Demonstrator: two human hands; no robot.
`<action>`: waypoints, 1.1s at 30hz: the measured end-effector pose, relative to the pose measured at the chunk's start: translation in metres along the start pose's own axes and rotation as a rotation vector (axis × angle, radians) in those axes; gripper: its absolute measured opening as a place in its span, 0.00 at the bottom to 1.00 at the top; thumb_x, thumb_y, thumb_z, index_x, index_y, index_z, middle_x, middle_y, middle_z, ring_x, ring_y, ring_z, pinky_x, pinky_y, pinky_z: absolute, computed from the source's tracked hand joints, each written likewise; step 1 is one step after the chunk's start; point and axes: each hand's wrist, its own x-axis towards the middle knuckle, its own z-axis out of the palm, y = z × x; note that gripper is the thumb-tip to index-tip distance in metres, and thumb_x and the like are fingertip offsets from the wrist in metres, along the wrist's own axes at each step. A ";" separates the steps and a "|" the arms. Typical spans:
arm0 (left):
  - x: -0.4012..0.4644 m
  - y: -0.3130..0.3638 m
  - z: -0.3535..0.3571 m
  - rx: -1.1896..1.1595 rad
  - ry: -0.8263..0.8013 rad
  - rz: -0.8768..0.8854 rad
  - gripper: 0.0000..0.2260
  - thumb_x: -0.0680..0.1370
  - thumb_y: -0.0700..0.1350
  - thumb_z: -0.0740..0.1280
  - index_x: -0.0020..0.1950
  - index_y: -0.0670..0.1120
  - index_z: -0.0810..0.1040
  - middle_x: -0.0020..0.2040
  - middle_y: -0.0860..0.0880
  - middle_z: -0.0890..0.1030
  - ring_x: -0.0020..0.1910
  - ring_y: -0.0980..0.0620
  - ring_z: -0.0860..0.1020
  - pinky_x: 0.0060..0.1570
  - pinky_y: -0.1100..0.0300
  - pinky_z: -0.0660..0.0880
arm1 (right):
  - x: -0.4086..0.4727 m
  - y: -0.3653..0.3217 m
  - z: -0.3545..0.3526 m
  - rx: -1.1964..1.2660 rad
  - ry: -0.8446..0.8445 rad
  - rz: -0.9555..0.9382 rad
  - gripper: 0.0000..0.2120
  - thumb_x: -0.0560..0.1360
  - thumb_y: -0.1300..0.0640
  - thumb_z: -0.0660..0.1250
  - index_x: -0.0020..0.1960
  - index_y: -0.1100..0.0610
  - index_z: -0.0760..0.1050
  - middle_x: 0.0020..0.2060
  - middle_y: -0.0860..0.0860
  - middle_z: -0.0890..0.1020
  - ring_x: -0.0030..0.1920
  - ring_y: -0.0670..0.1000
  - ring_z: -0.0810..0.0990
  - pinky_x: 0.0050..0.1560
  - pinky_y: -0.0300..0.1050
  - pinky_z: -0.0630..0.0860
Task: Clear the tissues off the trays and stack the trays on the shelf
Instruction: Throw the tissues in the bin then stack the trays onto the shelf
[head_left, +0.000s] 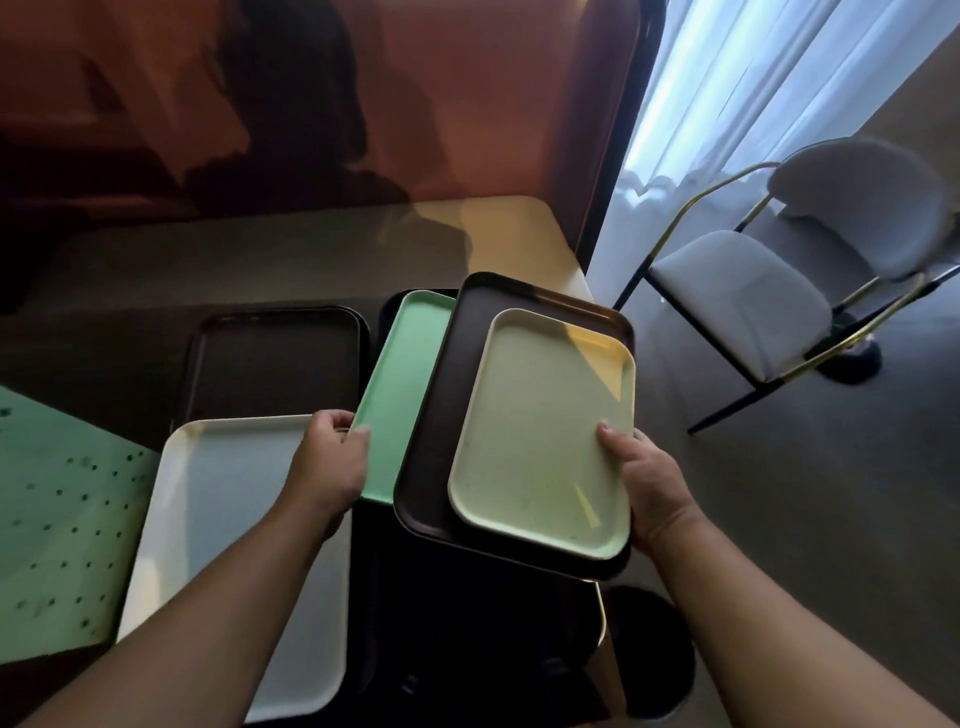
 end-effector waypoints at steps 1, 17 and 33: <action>-0.006 -0.001 -0.002 -0.050 0.000 0.022 0.04 0.81 0.42 0.64 0.55 0.45 0.74 0.49 0.43 0.83 0.44 0.44 0.82 0.50 0.43 0.81 | -0.001 -0.003 0.001 0.000 -0.009 0.001 0.11 0.81 0.60 0.66 0.61 0.63 0.76 0.55 0.67 0.85 0.58 0.72 0.82 0.59 0.73 0.78; -0.132 0.008 -0.025 -0.686 -0.411 -0.058 0.30 0.84 0.61 0.51 0.67 0.39 0.80 0.64 0.37 0.82 0.66 0.41 0.79 0.68 0.46 0.70 | -0.050 -0.021 -0.003 -0.098 -0.331 -0.012 0.13 0.84 0.55 0.60 0.65 0.57 0.76 0.56 0.62 0.86 0.52 0.64 0.87 0.46 0.59 0.85; -0.150 -0.040 -0.114 -0.504 -0.326 -0.049 0.26 0.70 0.44 0.78 0.65 0.41 0.77 0.57 0.40 0.86 0.56 0.41 0.84 0.58 0.48 0.78 | -0.102 0.044 0.070 -0.270 -0.360 -0.024 0.14 0.81 0.58 0.67 0.63 0.63 0.77 0.55 0.65 0.85 0.57 0.69 0.84 0.60 0.70 0.79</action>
